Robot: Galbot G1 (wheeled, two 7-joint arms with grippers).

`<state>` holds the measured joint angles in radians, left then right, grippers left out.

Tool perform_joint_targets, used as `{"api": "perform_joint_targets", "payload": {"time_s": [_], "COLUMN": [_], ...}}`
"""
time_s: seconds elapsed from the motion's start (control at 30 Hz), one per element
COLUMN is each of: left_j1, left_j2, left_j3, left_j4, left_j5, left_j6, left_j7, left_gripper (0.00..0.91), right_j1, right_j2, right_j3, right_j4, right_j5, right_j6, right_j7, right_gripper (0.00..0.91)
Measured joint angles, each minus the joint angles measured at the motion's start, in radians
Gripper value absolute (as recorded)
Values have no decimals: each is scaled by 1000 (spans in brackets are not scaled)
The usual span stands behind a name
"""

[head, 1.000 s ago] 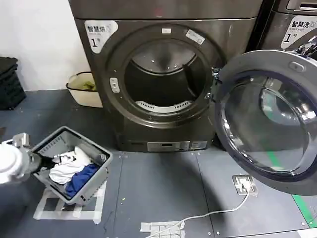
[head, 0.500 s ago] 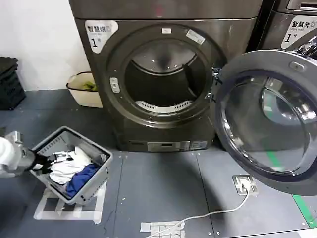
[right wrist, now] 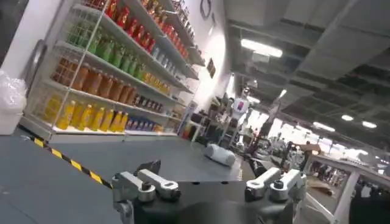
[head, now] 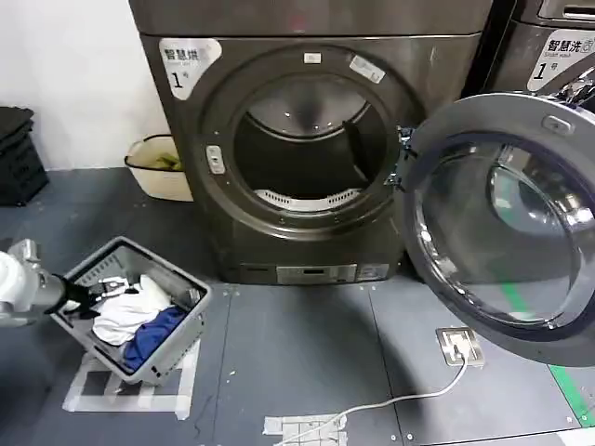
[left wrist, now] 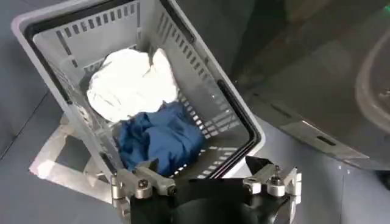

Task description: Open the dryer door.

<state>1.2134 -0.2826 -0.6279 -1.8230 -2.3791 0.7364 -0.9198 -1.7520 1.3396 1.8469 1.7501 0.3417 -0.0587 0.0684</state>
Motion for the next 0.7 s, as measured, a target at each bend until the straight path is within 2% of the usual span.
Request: {"api": "perform_joint_targets", "payload": {"time_s": [0.7], "left_j1": [-22], "left_j2": [-1], "left_j3": [7], "left_j4": [27], "left_j5": [-46], "left_j6": [0], "left_j7": [-2], "left_gripper": [907], "right_j1": [2], "right_j2": [3], "right_j3": [-3], "right_j4": [3], "right_j5": [2], "right_j6": [10], "right_j7": [-2], "right_gripper": [907]}}
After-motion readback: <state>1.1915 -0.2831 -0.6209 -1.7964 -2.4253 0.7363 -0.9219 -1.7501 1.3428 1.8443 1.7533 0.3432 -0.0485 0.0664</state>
